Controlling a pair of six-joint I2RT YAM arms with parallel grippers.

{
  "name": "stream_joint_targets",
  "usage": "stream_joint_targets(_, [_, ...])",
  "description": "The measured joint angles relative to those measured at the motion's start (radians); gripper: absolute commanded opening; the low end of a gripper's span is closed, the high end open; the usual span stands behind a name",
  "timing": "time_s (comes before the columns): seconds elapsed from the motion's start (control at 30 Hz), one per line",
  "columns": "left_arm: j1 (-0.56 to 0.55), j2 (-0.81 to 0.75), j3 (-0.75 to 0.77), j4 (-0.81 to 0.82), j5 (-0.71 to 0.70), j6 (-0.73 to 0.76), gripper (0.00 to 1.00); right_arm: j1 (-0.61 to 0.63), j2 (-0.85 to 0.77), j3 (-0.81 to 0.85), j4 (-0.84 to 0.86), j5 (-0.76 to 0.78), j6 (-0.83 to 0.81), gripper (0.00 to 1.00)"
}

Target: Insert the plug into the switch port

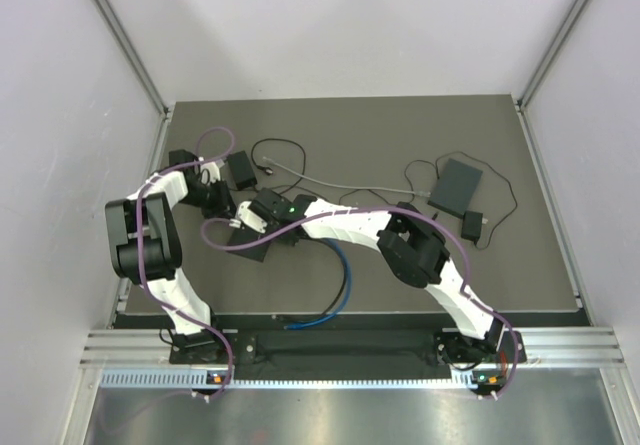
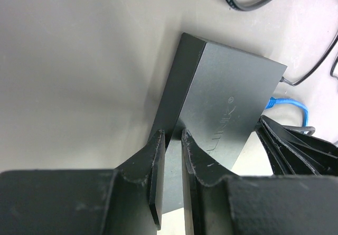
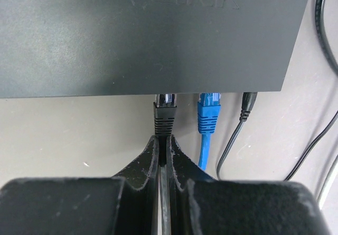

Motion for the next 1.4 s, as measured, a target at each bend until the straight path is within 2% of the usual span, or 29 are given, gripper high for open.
stream_joint_targets(0.6, [0.000,0.006,0.010,0.054,-0.009,0.006,0.04,-0.016,-0.005,-0.016,0.059,-0.059,-0.014,0.00])
stream_joint_targets(0.87, [0.012,0.015,0.042,0.076,-0.040,0.006,0.15,-0.018,0.022,0.019,0.083,-0.092,0.009,0.00])
stream_joint_targets(1.07, [0.085,0.053,0.103,0.078,-0.061,0.008,0.17,-0.024,0.068,0.043,0.240,-0.106,0.048,0.00])
stream_joint_targets(1.17, [0.099,0.063,0.124,0.071,-0.074,0.010,0.22,-0.024,0.084,0.049,0.290,-0.097,0.065,0.01])
stream_joint_targets(1.27, [0.101,0.064,0.134,0.060,-0.095,0.016,0.28,-0.028,0.086,0.049,0.312,-0.093,0.076,0.12])
stream_joint_targets(1.33, [0.101,0.069,0.151,0.035,-0.104,0.019,0.31,-0.030,0.085,0.046,0.334,-0.092,0.085,0.27])
stream_joint_targets(1.4, [0.105,0.083,0.180,-0.008,-0.108,0.019,0.34,-0.032,0.069,0.013,0.384,-0.091,0.088,0.38])
